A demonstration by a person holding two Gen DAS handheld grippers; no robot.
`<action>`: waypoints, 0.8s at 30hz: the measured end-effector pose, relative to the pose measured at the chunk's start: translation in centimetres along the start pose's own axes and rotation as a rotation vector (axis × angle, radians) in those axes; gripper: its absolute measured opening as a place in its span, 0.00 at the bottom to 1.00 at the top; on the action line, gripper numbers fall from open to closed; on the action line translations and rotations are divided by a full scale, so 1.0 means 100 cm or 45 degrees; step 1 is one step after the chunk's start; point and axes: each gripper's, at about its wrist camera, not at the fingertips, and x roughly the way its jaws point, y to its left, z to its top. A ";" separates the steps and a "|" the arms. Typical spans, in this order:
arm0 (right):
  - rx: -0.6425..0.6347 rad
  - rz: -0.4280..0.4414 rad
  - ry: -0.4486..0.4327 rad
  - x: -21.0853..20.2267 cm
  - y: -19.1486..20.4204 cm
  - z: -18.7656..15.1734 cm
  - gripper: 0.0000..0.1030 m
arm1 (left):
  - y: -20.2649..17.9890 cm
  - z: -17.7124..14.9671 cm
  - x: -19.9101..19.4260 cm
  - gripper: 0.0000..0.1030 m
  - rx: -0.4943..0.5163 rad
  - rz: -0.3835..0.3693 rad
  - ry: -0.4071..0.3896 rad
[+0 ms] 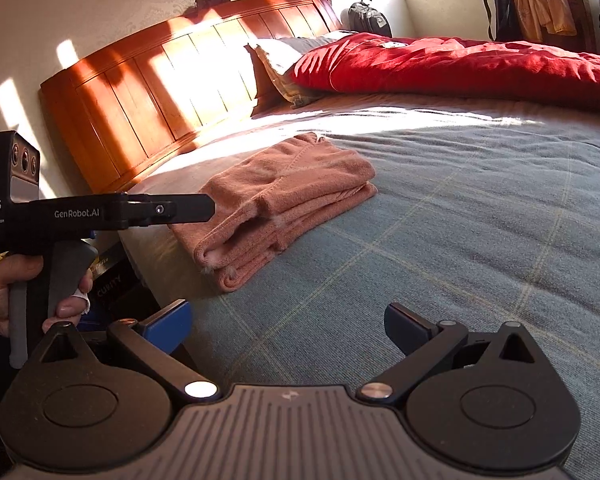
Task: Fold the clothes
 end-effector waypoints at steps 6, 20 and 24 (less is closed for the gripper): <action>-0.020 -0.004 0.013 -0.006 0.000 -0.006 1.00 | -0.004 0.019 0.008 0.99 0.158 0.029 -0.040; 0.033 -0.075 0.109 0.026 -0.028 -0.007 1.00 | 0.146 0.116 0.217 0.99 -0.360 -0.111 0.250; 0.065 -0.100 0.143 0.038 -0.040 -0.009 1.00 | 0.152 0.122 0.252 0.99 -0.336 -0.047 0.239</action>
